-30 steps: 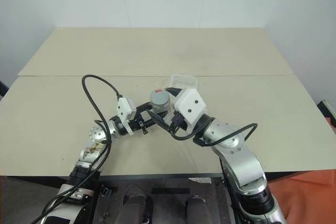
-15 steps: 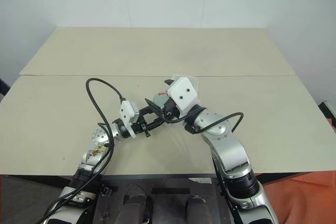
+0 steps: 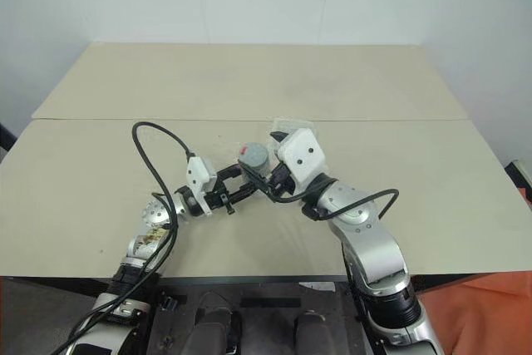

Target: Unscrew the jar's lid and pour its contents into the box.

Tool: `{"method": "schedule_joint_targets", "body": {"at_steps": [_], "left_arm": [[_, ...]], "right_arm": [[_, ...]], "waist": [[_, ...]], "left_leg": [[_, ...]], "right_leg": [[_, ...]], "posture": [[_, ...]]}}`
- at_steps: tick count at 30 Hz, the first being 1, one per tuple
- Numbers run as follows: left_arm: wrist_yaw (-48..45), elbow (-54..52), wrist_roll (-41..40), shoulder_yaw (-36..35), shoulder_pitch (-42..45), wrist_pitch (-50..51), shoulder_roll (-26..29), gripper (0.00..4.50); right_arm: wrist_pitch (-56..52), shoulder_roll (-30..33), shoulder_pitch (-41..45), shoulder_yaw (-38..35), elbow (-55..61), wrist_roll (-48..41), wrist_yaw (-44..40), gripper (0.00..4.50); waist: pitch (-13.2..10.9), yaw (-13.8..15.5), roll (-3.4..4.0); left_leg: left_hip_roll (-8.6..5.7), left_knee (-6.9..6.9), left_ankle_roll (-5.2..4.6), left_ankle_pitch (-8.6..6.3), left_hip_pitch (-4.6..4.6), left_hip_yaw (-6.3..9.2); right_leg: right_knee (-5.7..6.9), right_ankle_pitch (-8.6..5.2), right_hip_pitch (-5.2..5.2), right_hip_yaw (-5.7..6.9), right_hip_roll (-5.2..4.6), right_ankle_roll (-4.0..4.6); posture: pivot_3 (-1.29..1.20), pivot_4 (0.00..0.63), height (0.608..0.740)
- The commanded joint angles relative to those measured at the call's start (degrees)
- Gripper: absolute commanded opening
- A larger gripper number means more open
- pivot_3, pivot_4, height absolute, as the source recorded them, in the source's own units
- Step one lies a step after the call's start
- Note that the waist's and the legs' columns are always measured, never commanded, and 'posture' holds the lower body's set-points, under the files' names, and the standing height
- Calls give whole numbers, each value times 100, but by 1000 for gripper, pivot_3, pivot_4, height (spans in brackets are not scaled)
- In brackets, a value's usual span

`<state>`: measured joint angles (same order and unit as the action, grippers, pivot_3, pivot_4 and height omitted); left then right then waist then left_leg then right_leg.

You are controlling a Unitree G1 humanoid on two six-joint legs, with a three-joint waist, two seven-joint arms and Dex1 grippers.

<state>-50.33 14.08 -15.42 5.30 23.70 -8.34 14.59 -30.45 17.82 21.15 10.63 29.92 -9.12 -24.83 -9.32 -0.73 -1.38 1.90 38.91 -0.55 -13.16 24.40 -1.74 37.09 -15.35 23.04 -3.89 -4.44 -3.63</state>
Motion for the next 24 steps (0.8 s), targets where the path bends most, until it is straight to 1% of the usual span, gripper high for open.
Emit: {"method": "schedule_joint_targets", "body": {"at_steps": [1,7,24], "left_arm": [[-52,-48,-59,-111,79,-193,33,1924],[-46,-49,-69,-136,74,-203,60,1924],[-48,-145,-52,-86,6,-158,53,1924]], "right_arm": [[24,108,-46,-217,274,7,45,4480],[94,254,-155,-280,317,-11,17,4480],[145,187,-57,-492,237,-30,190,4480]], "waist": [[0,0,0],[0,-1,0],[0,-1,0]], "left_leg": [[0,0,0,0,0,0],[0,0,0,0,0,0],[0,0,0,0,0,-2]], "right_leg": [[0,0,0,0,0,0],[0,0,0,0,0,0],[0,0,0,0,0,0]], "posture": [[0,150,740],[0,150,740],[0,150,740]]}}
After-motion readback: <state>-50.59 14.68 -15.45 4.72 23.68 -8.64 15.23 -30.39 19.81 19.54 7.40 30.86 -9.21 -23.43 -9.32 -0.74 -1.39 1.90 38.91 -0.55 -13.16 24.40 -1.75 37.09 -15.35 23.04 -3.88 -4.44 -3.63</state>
